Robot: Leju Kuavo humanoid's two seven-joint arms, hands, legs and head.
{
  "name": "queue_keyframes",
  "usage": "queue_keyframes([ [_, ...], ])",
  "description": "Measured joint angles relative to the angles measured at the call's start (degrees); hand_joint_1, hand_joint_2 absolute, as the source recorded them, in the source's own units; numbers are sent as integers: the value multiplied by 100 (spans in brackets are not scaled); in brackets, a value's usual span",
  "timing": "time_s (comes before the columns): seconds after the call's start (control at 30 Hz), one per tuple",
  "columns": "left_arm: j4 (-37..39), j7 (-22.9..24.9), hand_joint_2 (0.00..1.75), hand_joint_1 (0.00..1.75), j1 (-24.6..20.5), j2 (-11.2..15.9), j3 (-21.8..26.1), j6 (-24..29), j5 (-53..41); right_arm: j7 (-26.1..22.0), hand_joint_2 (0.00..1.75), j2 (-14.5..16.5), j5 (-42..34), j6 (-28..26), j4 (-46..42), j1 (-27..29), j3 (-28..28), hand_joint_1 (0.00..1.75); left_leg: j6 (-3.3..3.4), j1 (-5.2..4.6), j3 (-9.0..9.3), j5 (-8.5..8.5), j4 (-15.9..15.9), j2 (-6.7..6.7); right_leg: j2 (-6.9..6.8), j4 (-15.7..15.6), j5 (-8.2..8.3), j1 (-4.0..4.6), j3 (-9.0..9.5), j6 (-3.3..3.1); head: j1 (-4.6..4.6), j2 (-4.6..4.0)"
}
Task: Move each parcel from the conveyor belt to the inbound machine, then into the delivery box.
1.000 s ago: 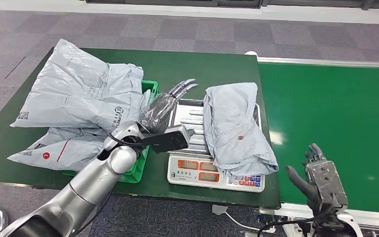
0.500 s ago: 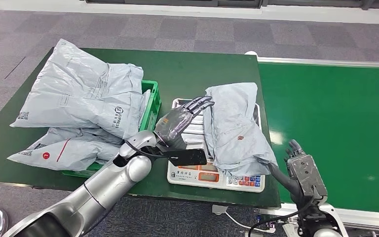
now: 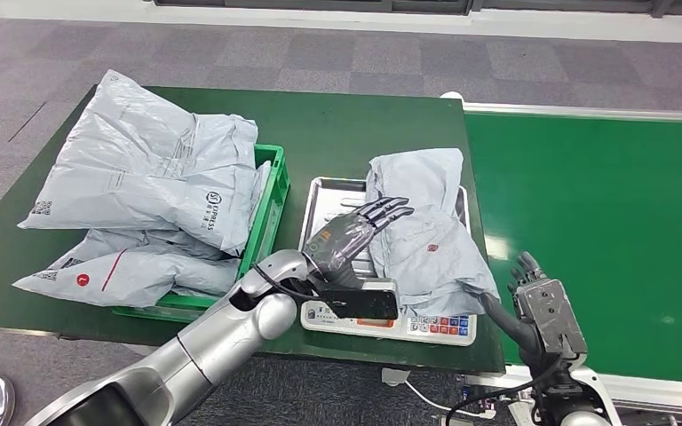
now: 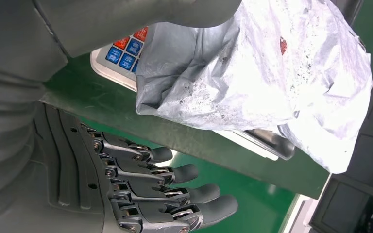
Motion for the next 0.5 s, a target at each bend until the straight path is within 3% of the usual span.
queue_keyframes([
  [0.5,252,-33,175,0,-38,-124,-123,1,11,-5,175,0,-19,0,45,6,67,0,0,0,0,0,0,0,0,0,0,0,0,0,0,0],
])
